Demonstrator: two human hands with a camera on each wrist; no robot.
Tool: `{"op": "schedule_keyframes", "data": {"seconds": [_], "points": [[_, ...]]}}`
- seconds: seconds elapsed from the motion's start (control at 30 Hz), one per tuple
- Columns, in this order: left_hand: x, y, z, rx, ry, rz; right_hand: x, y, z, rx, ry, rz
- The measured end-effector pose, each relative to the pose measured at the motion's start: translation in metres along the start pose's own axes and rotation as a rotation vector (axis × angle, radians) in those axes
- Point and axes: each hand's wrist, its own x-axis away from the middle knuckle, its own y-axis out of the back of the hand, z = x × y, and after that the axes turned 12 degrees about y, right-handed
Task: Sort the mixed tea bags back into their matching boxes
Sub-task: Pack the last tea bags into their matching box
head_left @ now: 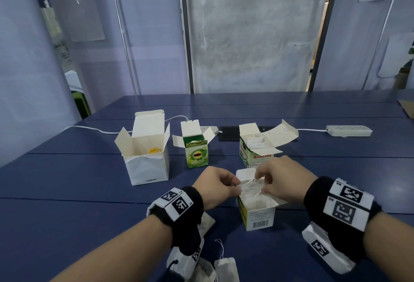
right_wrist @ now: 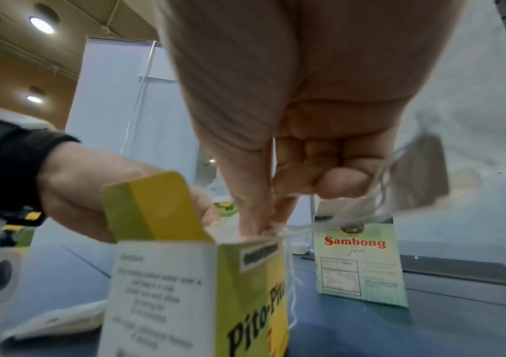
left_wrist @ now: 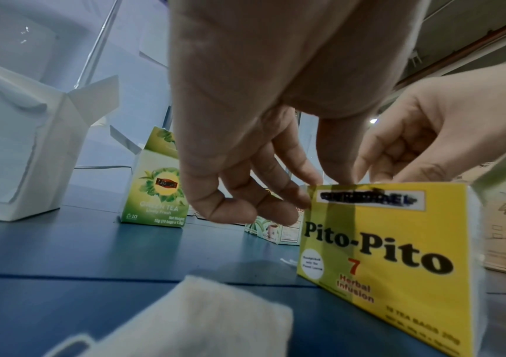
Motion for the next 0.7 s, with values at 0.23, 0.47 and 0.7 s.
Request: {"op": "schedule_keyframes", "data": {"seconds": [0.23,0.47,0.7], "points": [[0.0,0.003,-0.002,-0.029,0.001,0.005,-0.012,0.018,-0.012,-0.062,-0.02,0.074],[0.001,0.002,-0.001,-0.018,-0.014,0.014,-0.03,0.015,-0.029,0.045,-0.115,0.017],[0.002,0.003,-0.002,-0.042,-0.012,0.025,-0.006,0.013,-0.036,-0.082,-0.075,0.154]]}}
